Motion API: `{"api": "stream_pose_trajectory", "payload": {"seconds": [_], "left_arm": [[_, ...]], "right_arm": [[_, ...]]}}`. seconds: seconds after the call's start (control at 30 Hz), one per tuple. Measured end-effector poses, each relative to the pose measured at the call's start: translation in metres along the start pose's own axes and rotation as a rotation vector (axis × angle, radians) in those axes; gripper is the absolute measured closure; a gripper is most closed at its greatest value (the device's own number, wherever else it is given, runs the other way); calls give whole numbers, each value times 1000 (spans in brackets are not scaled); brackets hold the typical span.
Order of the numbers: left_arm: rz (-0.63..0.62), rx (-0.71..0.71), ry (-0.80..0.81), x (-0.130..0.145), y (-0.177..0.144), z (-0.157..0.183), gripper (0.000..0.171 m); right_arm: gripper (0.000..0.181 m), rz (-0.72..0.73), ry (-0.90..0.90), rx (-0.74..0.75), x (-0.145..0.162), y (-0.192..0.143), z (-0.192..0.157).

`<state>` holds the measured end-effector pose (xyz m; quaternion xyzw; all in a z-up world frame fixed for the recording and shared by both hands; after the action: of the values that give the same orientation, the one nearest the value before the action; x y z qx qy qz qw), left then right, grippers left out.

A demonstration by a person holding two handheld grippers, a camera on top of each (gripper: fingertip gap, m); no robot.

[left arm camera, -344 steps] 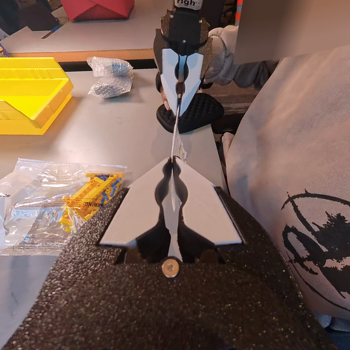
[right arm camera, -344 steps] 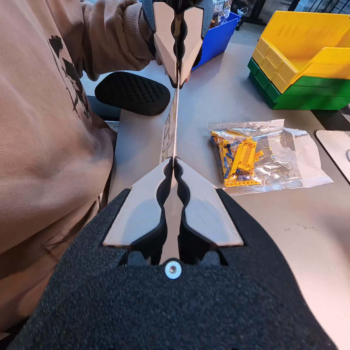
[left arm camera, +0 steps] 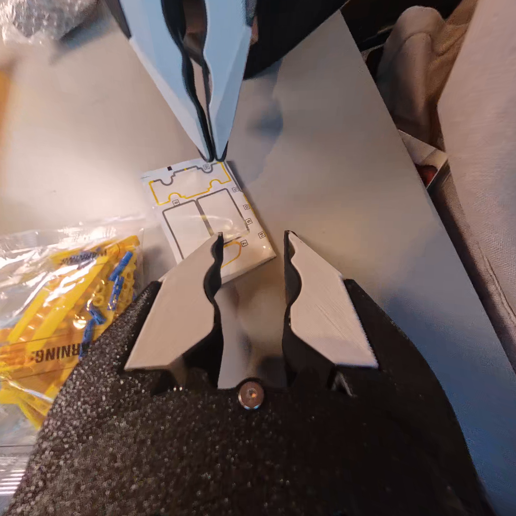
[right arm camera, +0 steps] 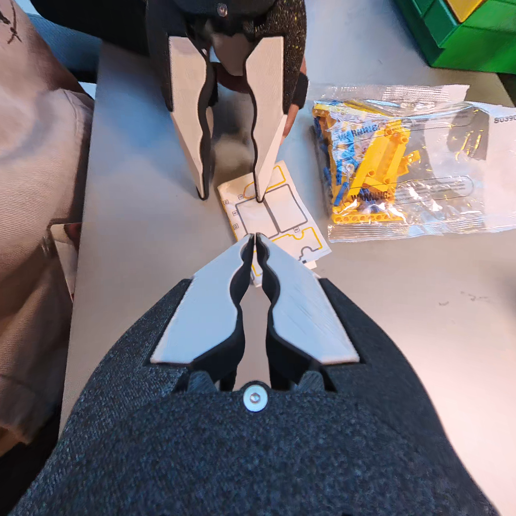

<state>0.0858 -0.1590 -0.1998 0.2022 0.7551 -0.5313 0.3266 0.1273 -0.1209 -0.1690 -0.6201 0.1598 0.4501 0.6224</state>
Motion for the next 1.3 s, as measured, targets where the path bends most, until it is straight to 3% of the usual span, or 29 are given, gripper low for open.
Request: {"api": "stream_pose_trajectory", "payload": {"seconds": [0.1,0.23,0.4,0.53,0.67,0.9,1.03,1.17,1.23,1.3], "left_arm": [[-14,66,-99,4,1,1,132],[-12,134,-166,4,2,3,137],[-8,164,-173,5,1,3,142],[-3,185,-173,4,1,4,144],[8,236,-187,3,0,6,152],[4,223,-150,2,2,5,171],[56,237,-154,-4,-4,5,171],[171,194,-183,-25,-24,-2,134],[145,107,-121,-25,-28,-6,118],[106,-12,-43,-20,-26,-15,115]], "right_arm": [[146,-53,-2,4,7,2,5],[141,-145,-94,-22,23,15,5],[150,-128,-60,-163,25,18,-3],[168,-105,-72,-232,26,17,-10],[181,-103,-113,-212,26,18,-11],[181,-50,-103,-158,17,15,-5],[181,-6,-98,-142,8,11,-3],[181,46,2,-145,-2,4,2],[181,114,96,-172,-13,-4,5],[181,167,184,-209,-24,-12,8]]}}
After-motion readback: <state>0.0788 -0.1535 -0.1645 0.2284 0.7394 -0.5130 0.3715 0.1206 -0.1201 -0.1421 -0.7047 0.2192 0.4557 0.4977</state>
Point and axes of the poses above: each gripper's, where its closed fingertips meet, y out along the fingers, x out of its underside, z = x × y across the jaws, the point moved 1 cm from there along -y, back along the fingers, and after that the axes turned 1 degree about y, right-handed, at the moved point
